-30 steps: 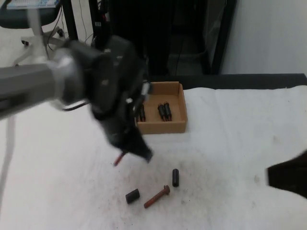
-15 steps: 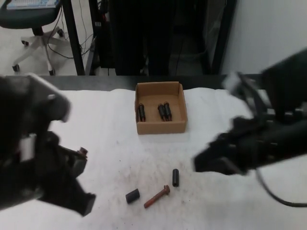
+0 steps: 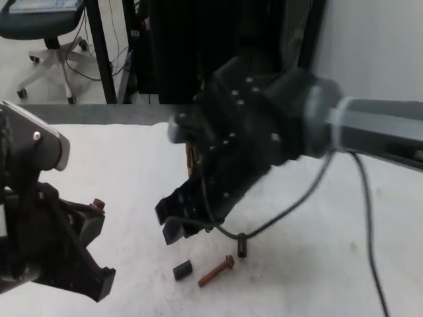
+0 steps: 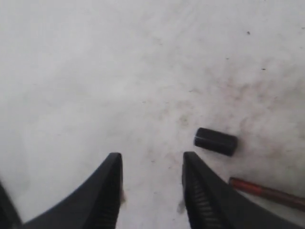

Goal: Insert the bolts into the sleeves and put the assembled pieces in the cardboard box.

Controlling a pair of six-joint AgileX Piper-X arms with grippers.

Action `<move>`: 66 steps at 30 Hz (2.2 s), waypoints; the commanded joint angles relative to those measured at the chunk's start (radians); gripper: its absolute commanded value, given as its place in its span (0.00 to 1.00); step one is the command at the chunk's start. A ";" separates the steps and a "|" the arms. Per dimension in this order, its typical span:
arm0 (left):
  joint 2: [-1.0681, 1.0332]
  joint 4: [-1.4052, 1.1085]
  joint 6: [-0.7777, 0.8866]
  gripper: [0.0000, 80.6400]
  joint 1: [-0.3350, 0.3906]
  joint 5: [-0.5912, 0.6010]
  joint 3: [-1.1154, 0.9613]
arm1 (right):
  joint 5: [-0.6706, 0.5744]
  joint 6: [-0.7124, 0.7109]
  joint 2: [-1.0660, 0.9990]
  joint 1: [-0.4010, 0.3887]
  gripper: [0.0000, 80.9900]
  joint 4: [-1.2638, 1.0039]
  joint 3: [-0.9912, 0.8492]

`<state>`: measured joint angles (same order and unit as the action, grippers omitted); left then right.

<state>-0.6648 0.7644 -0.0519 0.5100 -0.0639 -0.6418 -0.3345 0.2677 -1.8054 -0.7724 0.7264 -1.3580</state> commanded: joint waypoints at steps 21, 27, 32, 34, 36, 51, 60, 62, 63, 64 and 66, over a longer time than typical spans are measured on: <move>0.132 0.093 -0.060 0.00 -0.034 -0.009 -0.004 | 0.270 -0.672 -0.177 -0.067 0.49 0.105 -0.072; 0.132 0.093 -0.068 0.00 -0.034 -0.009 -0.004 | 0.270 -0.841 -0.177 -0.067 0.49 0.038 -0.072; 0.132 0.093 -0.102 0.00 -0.034 -0.011 -0.004 | 0.270 -0.915 -0.181 -0.067 0.49 0.026 -0.072; 0.132 0.091 -0.102 0.00 -0.034 -0.011 -0.004 | 0.270 -0.938 -0.189 -0.067 0.49 0.017 -0.072; 0.132 0.091 -0.104 0.00 -0.034 -0.011 -0.004 | 0.270 -0.942 -0.201 -0.067 0.49 0.009 -0.072; 0.132 0.091 -0.105 0.00 -0.034 -0.055 -0.004 | 0.273 -0.931 -0.271 -0.079 0.26 0.046 -0.072; 0.132 0.072 -0.128 0.00 -0.034 -0.056 -0.004 | 0.276 -0.584 -0.271 -0.085 0.01 0.054 -0.118; 0.132 0.058 -0.128 0.00 -0.034 -0.056 -0.004 | 0.276 -0.432 -0.258 -0.077 0.01 0.065 -0.143; 0.132 0.049 -0.126 0.00 -0.034 -0.056 -0.004 | 0.269 -0.377 -0.250 -0.072 0.01 0.066 -0.150; 0.132 0.036 -0.120 0.00 -0.034 -0.056 -0.004 | 0.258 -0.315 -0.234 -0.063 0.01 0.065 -0.156; 0.132 -0.004 -0.096 0.00 -0.034 -0.056 -0.004 | 0.198 -0.234 -0.189 -0.038 0.01 0.055 -0.159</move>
<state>-0.5401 0.8114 -0.1650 0.4780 -0.1092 -0.6418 -0.0791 -0.0783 -2.0537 -0.8392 0.7886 -1.4989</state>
